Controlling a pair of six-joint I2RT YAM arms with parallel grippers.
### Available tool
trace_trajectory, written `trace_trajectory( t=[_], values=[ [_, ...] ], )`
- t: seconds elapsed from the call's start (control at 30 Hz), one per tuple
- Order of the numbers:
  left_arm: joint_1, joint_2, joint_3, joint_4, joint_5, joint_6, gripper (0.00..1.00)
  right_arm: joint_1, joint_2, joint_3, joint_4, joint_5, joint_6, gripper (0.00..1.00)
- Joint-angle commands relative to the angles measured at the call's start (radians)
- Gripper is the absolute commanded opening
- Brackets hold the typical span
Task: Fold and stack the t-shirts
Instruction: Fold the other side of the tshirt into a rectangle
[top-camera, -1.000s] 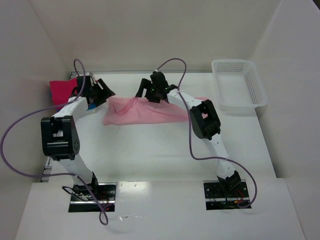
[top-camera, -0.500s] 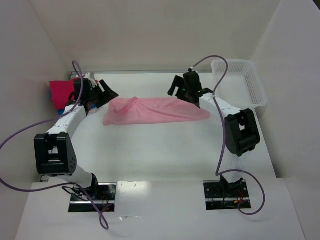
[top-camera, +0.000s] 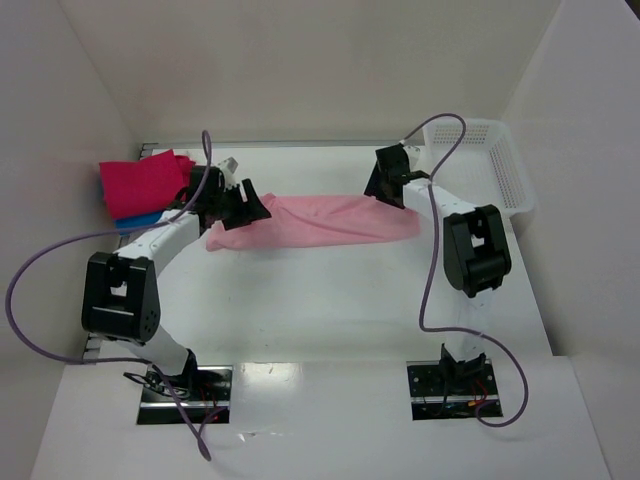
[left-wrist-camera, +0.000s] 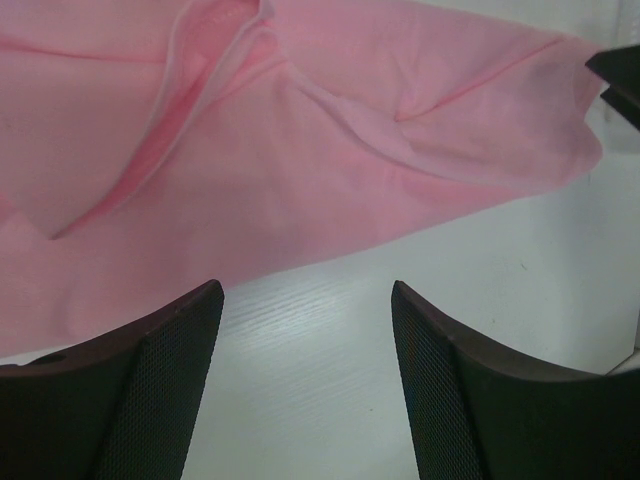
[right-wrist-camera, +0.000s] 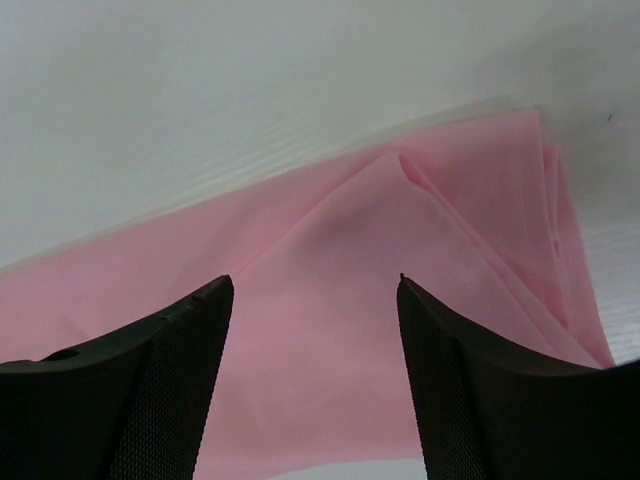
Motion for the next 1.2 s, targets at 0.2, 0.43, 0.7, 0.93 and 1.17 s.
trace_trajectory(
  t=[0.2, 0.43, 0.7, 0.93, 1.17],
  values=[
    [-0.014, 0.108, 0.038, 0.02, -0.012, 0.039, 0.76, -0.011, 0.142, 0.143, -0.085, 0.126, -0.015, 0.58],
    [-0.014, 0.155, 0.038, 0.029, -0.003, 0.039, 0.76, -0.02, 0.168, 0.158, -0.108, 0.162, -0.015, 0.38],
    [-0.014, 0.172, 0.038, 0.039, 0.006, 0.039, 0.75, -0.029, 0.168, 0.167, -0.111, 0.197, -0.015, 0.16],
    [-0.014, 0.172, 0.038, 0.039, 0.006, 0.039, 0.75, -0.044, 0.185, 0.198, -0.117, 0.209, -0.034, 0.58],
    [-0.014, 0.172, 0.047, 0.039, 0.006, 0.039, 0.75, -0.057, 0.233, 0.247, -0.117, 0.187, -0.034, 0.7]
  ],
)
